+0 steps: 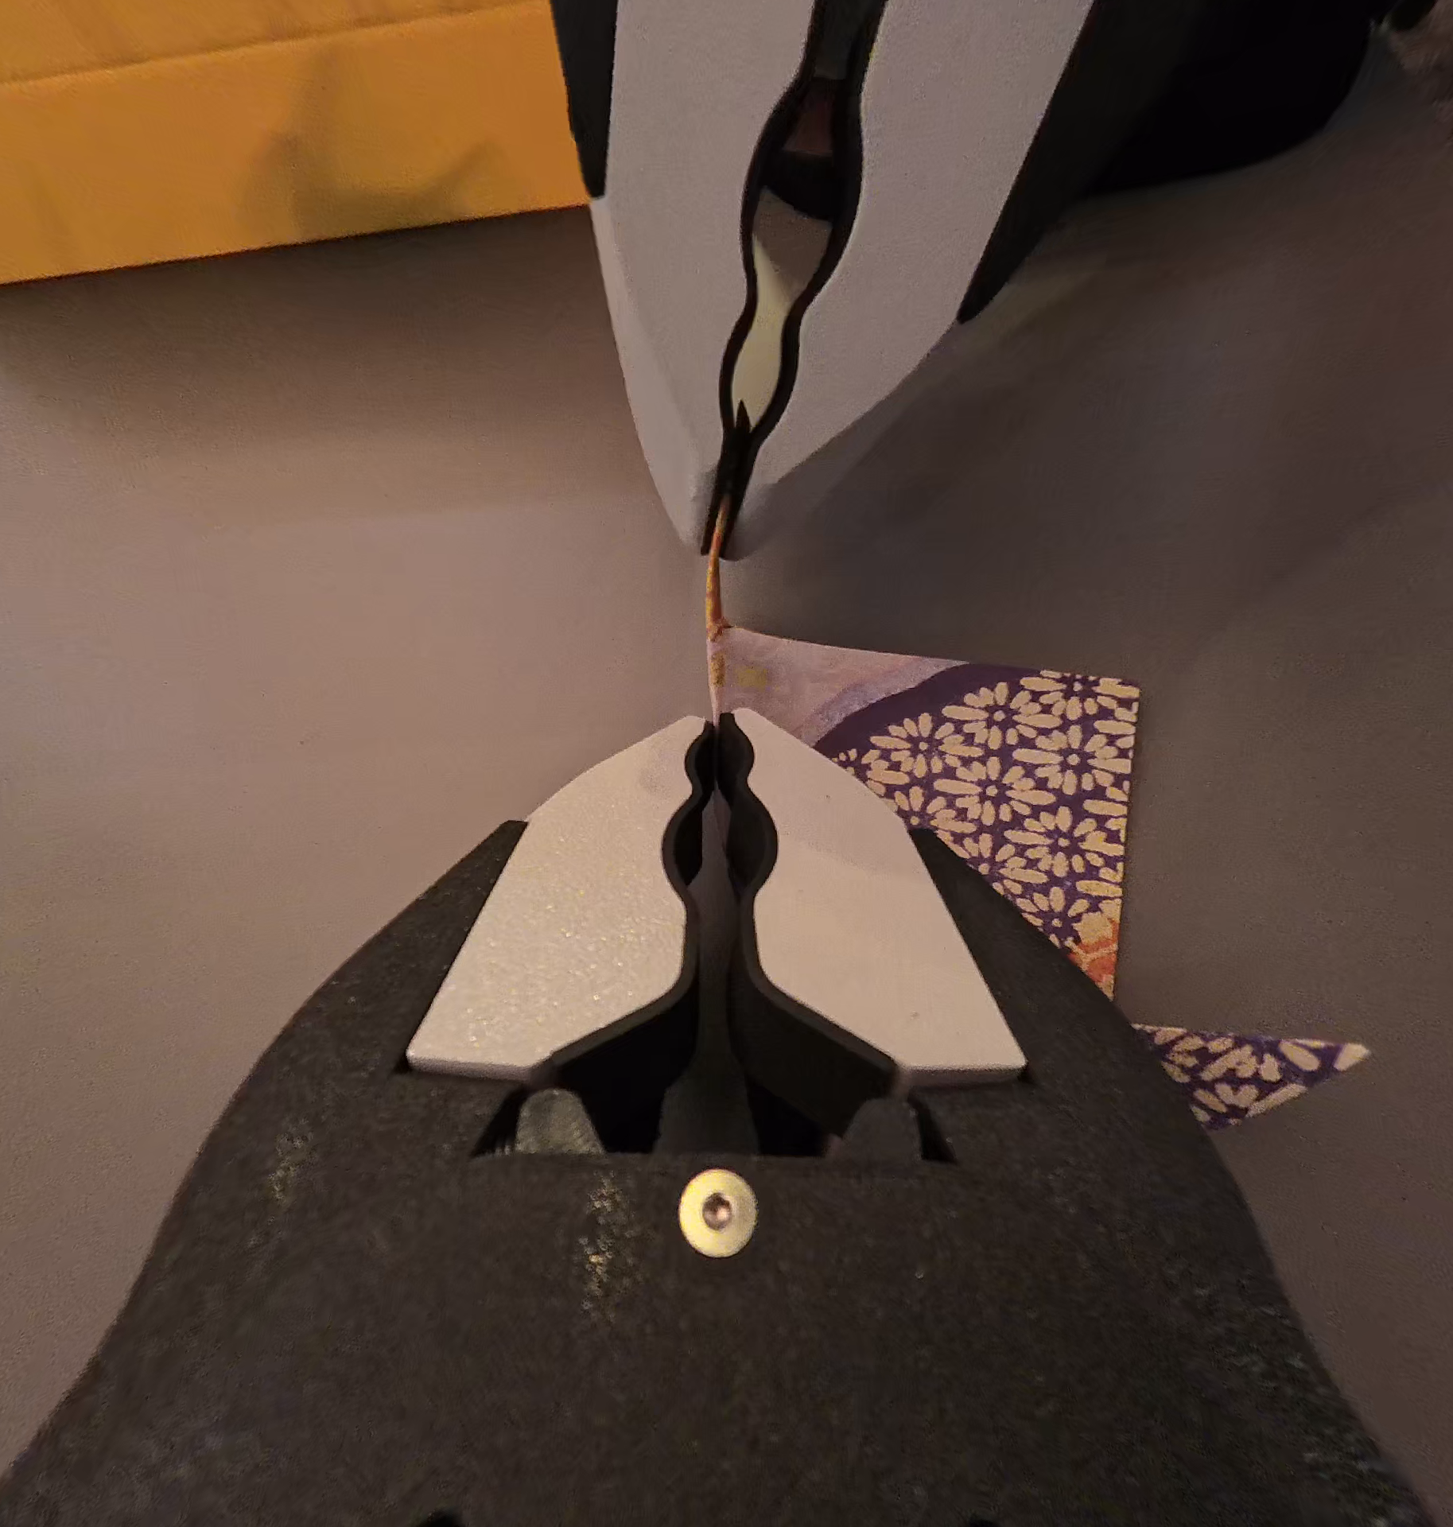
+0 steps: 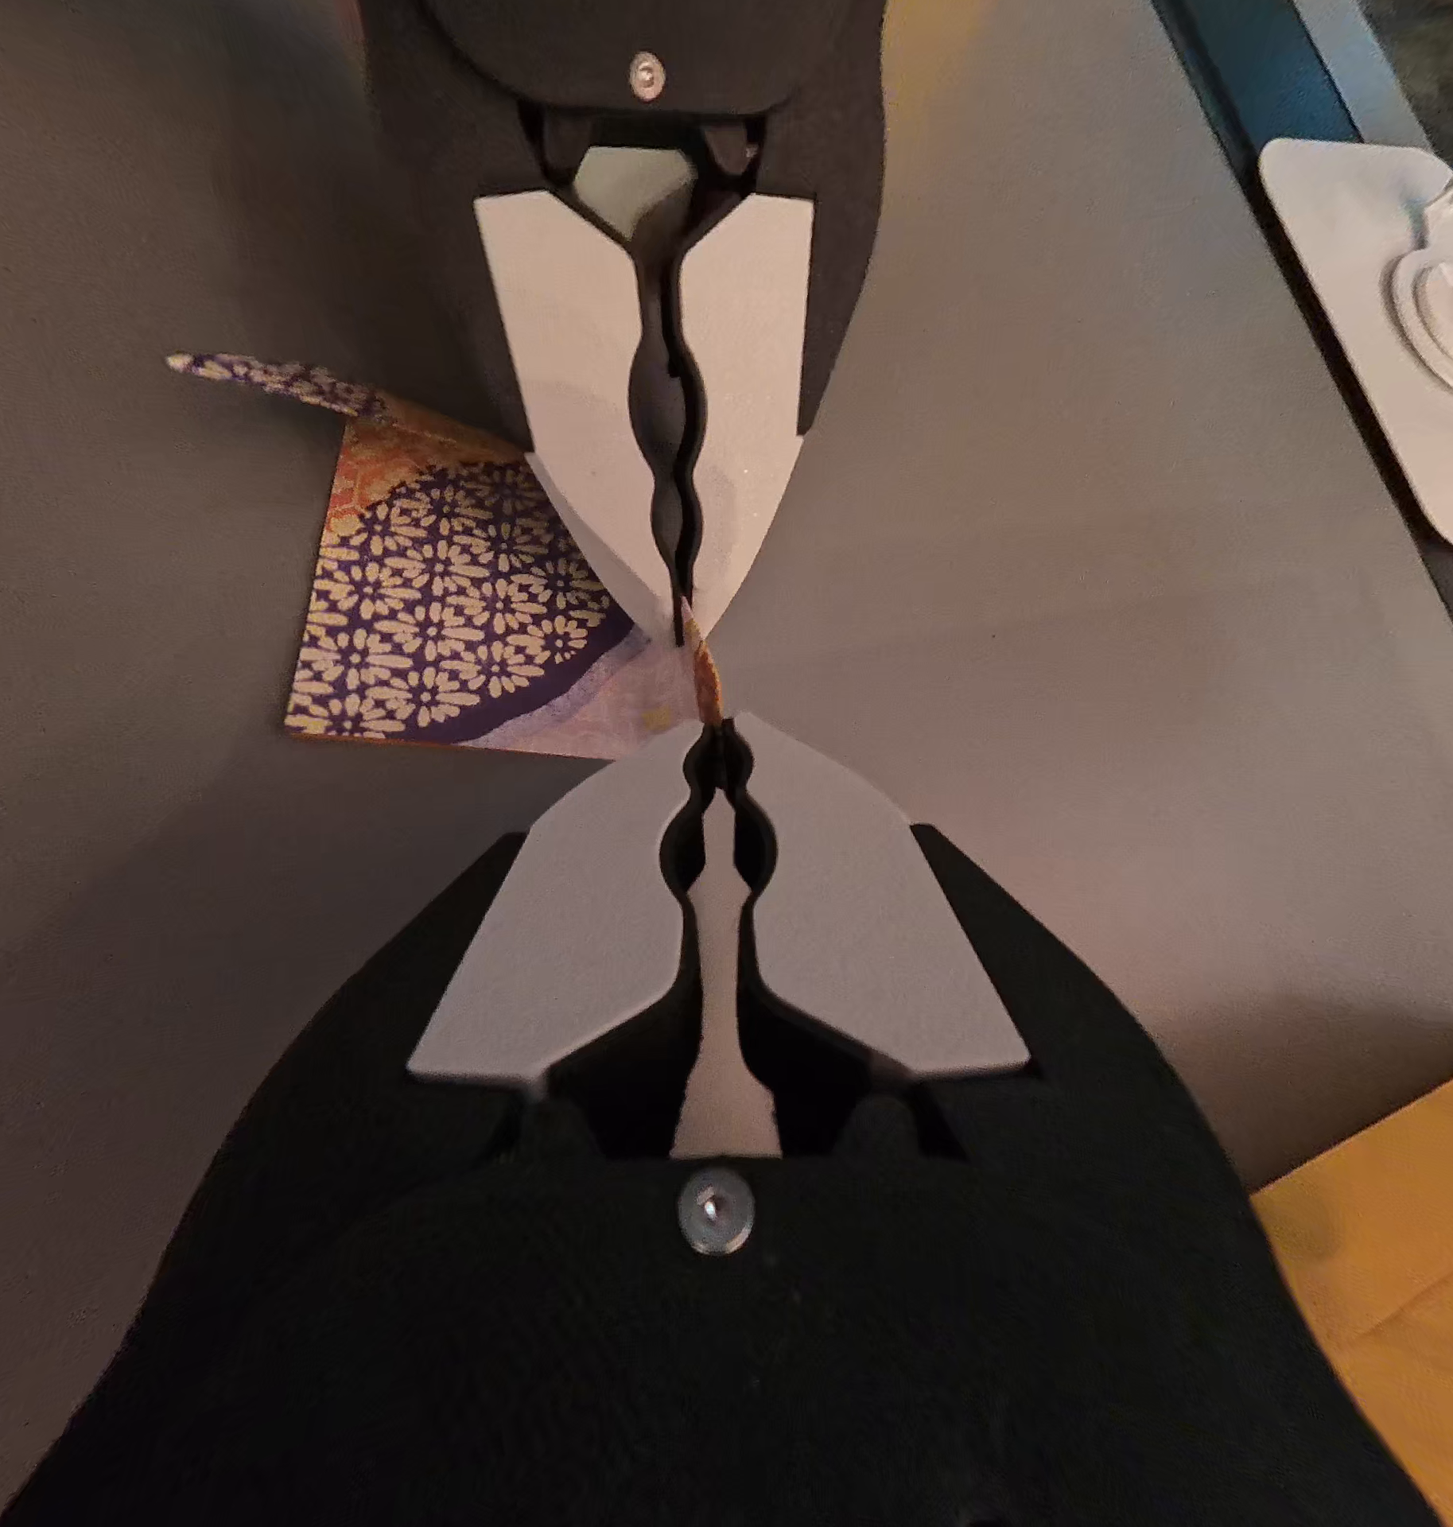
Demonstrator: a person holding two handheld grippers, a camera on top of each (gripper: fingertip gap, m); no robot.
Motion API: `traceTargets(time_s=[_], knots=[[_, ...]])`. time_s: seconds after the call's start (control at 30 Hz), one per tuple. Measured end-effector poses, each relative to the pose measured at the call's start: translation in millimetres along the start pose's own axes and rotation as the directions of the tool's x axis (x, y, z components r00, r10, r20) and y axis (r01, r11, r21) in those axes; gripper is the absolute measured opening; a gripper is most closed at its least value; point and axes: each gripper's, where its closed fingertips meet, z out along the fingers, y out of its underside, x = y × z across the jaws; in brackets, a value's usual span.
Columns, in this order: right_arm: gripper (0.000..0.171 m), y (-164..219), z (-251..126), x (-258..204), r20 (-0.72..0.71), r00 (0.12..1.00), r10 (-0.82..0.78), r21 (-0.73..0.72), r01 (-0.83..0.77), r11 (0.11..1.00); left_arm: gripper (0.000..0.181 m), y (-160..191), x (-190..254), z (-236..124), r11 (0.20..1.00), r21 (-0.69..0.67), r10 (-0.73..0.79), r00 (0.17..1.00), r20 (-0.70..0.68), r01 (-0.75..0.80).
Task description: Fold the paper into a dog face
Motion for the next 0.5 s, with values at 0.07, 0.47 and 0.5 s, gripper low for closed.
traceTargets(time_s=[0.07, 0.47, 0.5], knots=[[0.002, -0.4, -0.6, 1.7, 0.015, 1.0, 0.022, 0.003, -0.022, 1.0, 0.0, -1.1, -1.5, -0.9, 1.0, 0.011, -0.011, 1.0, 0.003, 0.011], [0.002, -1.4, -0.8, 5.4, -0.088, 0.98, -0.176, -0.063, 0.171, 0.983, 0.0, -0.6, -6.6, -0.2, 1.0, 0.001, 0.03, 0.998, 0.063, -0.03], [0.002, -3.6, -2.9, 6.9, -0.113, 0.973, -0.201, -0.061, 0.195, 0.979, 0.0, -3.4, -7.5, -2.7, 0.999, 0.026, 0.018, 0.998, 0.064, -0.019]])
